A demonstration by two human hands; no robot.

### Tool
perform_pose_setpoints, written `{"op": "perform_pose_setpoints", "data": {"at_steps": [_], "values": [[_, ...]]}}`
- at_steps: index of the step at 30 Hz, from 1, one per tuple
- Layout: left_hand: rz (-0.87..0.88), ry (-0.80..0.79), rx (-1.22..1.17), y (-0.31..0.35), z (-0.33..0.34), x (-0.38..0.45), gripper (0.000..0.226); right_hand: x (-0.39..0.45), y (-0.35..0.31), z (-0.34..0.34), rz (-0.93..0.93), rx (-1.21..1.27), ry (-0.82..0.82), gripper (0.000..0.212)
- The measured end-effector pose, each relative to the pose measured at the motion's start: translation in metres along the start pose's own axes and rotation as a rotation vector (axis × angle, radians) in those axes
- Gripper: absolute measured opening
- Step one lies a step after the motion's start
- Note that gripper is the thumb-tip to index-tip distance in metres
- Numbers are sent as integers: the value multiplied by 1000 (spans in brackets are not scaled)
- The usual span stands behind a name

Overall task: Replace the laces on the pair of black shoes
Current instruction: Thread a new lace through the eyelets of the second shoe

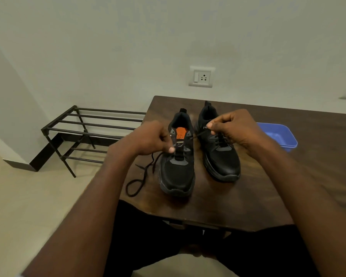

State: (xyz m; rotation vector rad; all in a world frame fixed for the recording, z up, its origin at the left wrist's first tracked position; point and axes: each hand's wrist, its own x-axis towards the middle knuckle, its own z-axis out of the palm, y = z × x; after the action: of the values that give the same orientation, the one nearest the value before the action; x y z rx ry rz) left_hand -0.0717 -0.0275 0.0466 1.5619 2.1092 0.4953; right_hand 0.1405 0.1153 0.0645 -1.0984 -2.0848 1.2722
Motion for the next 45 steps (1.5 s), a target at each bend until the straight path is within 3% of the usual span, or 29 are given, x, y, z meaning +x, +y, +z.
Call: {"op": "perform_pose_setpoints", "data": {"at_steps": [5,11,15,19,22,24,26,28,31,36,45], "values": [[134,37,-374,22,8,5,22,-8,-12,15,-5,-55,-251,11],[31,50,-347,13,5,5,7,-1,-2,24,36,33,-10,10],[-5,56,-478,16,10,8,15,-1,0,34,-40,-37,-66,18],[-43,92,-602,22,18,10,11,0,0,49,-149,-44,-21,7],[-117,223,-473,13,24,15,9,5,8,59,-127,-70,69,10],[-151,328,-308,4,28,18,17,11,17,65,-142,-208,81,29],[-160,364,-212,-1,31,20,23,16,25,70,-231,-457,-28,59],[-137,371,-146,-1,33,19,24,19,31,76,-293,-662,-138,68],[-87,355,-83,2,39,20,14,19,38,81,-341,-736,-156,58],[-99,372,17,7,47,23,12,18,42,76,-381,-607,-49,38],[-35,256,172,11,52,28,11,22,47,73,-305,-490,9,32]]}}
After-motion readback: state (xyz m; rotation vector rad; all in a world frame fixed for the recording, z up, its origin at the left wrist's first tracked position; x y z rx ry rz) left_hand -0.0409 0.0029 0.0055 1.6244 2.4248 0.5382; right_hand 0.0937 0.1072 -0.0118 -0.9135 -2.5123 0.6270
